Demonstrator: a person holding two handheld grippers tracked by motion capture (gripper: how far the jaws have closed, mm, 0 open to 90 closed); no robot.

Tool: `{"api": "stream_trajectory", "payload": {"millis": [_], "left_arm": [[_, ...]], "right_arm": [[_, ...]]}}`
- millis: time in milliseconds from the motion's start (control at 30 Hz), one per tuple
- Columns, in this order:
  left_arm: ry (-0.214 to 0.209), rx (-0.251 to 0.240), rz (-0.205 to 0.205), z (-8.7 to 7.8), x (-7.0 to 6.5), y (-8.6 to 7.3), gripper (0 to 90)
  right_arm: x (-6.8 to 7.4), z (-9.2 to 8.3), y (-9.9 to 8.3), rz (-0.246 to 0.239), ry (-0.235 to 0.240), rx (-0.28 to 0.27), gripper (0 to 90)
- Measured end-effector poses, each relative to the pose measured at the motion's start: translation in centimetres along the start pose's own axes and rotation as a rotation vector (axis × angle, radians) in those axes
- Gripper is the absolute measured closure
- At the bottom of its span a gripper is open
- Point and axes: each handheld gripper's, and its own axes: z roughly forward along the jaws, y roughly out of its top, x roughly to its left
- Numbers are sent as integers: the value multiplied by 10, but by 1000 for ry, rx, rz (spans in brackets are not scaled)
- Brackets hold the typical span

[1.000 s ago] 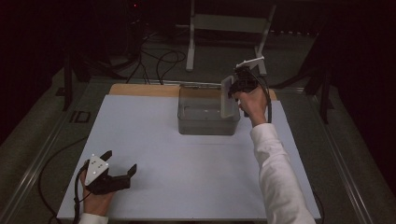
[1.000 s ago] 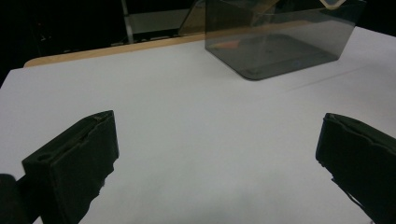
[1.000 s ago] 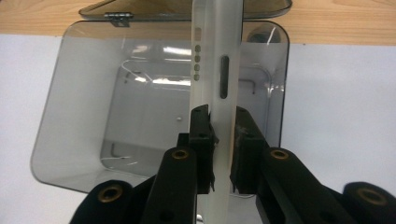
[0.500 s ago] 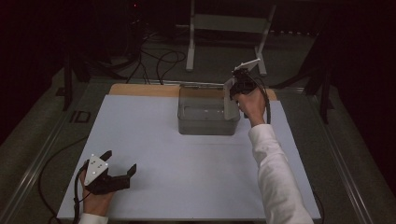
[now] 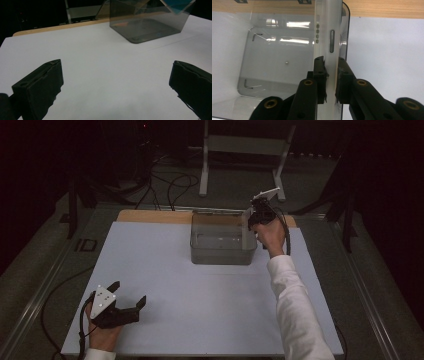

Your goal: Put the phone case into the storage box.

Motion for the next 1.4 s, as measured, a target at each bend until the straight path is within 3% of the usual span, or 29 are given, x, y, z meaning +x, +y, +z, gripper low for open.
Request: {"api": "stream_trajectory", "payload": {"millis": [1400], "left_arm": [[-1,-1,1,-1,0,0,1]], "right_arm": [[7,32,-7,-33,-82,65,813]]}}
